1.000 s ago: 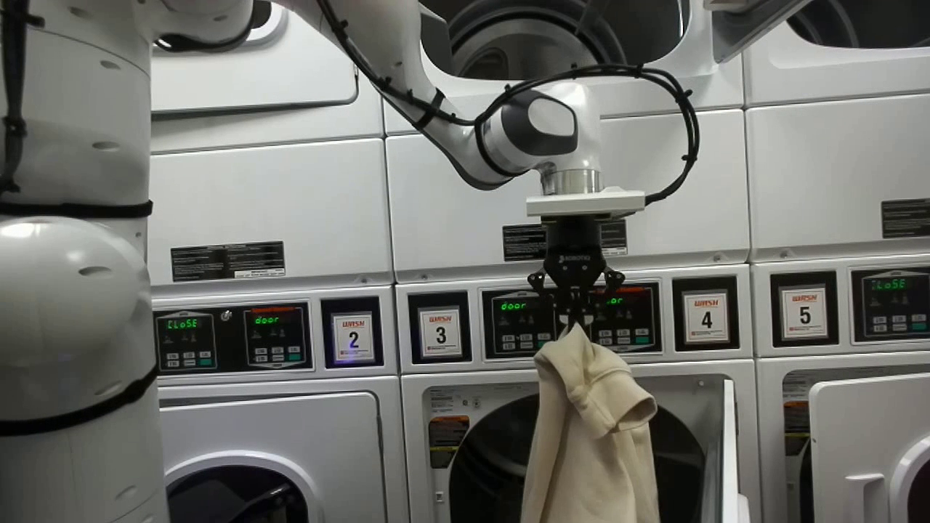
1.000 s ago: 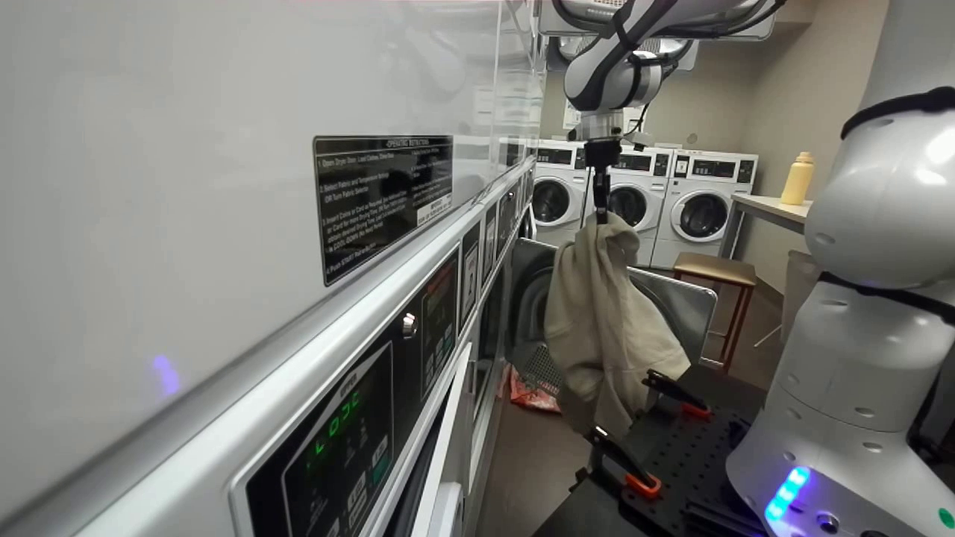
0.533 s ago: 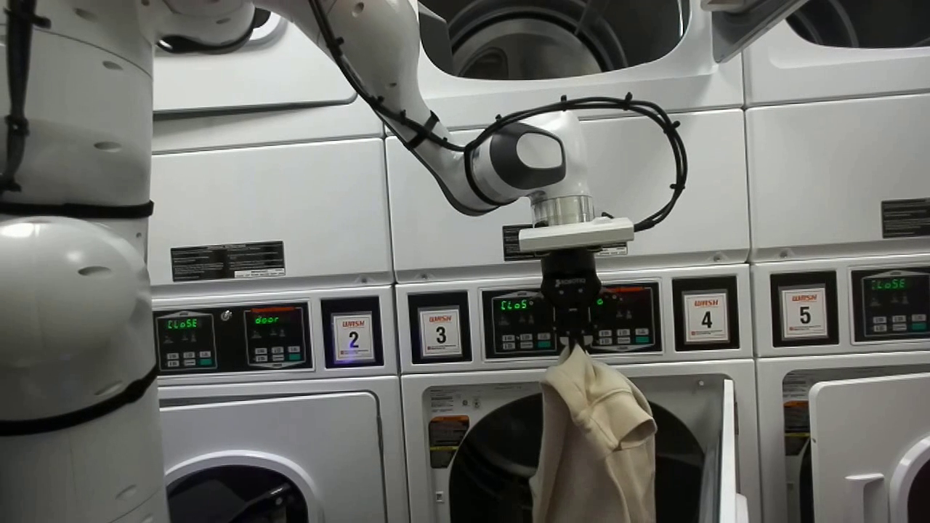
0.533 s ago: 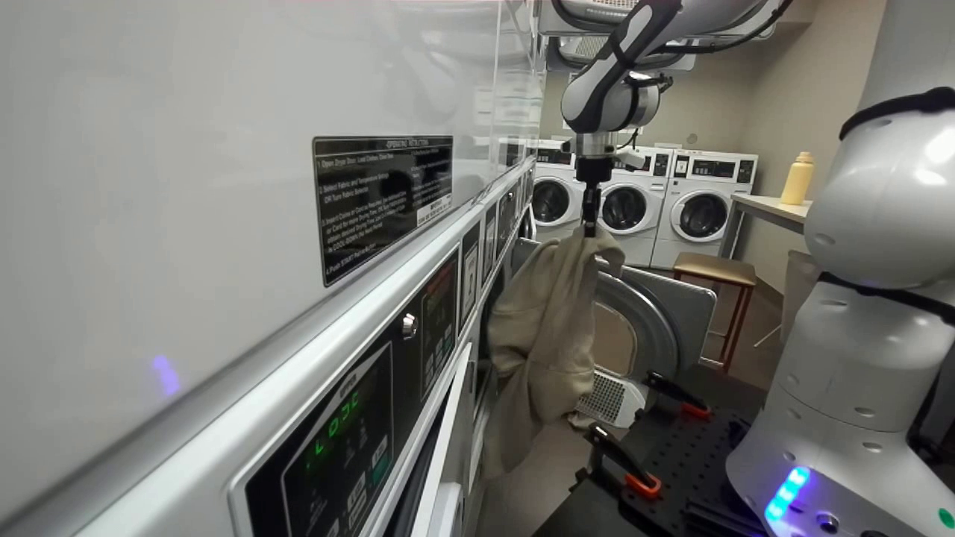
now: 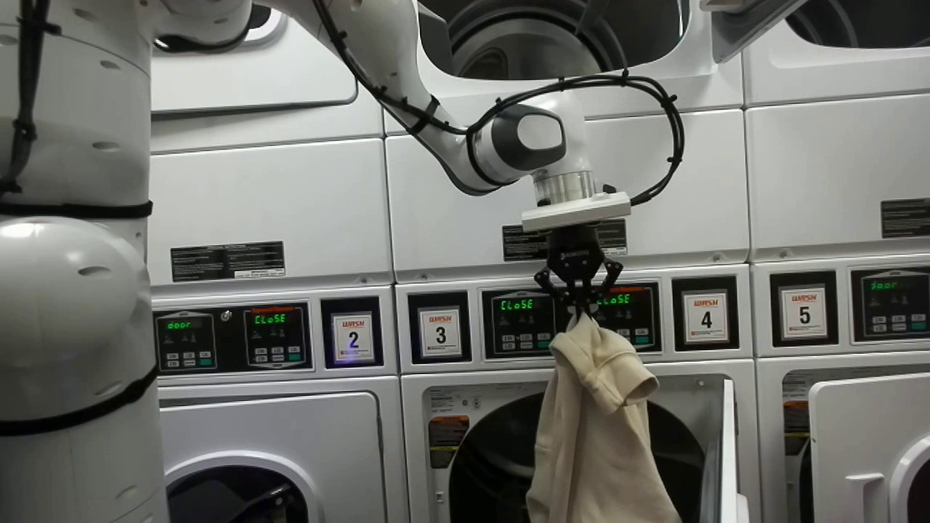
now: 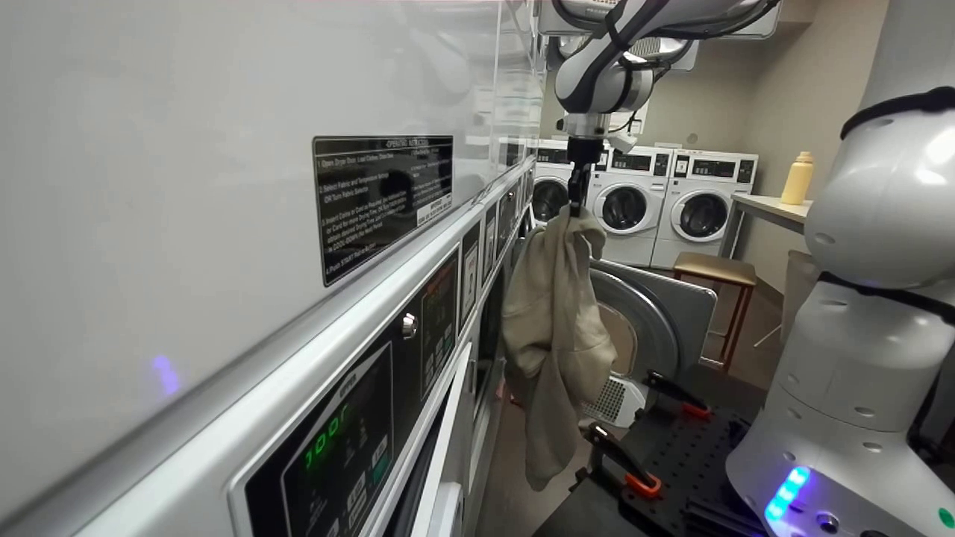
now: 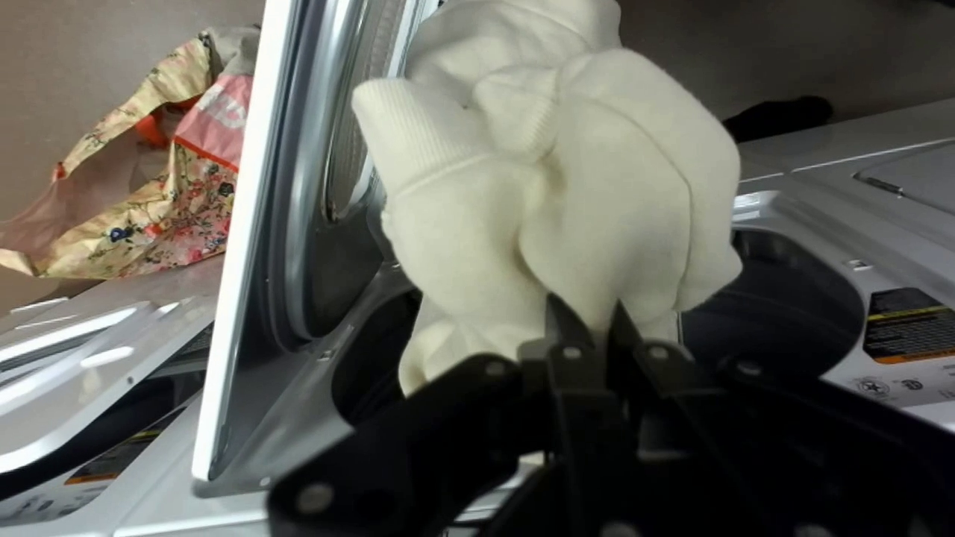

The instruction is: Remove the item of clothing from the upper middle dryer and place it inside the bottom right dryer

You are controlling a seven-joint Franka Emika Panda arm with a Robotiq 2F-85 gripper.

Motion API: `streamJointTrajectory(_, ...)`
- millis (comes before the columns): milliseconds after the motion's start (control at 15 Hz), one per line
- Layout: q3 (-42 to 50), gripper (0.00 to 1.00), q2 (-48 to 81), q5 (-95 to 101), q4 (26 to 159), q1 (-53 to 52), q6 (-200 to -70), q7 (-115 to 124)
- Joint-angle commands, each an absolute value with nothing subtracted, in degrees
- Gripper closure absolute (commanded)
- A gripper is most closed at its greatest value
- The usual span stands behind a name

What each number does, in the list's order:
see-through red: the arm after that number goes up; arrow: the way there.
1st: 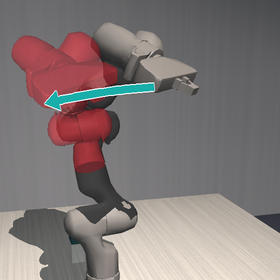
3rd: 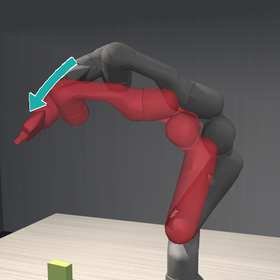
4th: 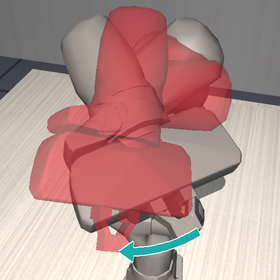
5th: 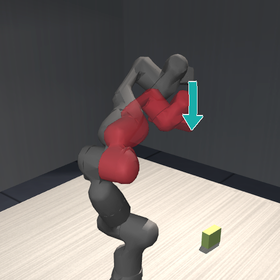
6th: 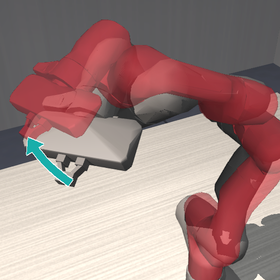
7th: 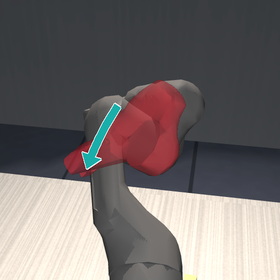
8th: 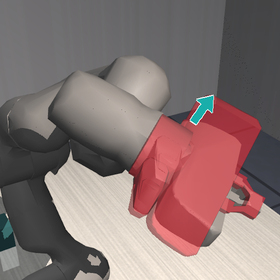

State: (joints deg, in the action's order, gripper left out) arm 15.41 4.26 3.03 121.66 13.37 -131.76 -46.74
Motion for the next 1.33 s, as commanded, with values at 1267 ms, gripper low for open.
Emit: streamJointTrajectory(1267, 5.29, 0.97, 43.50, 0.84, 109.00, 22.19, -166.53, -47.63)
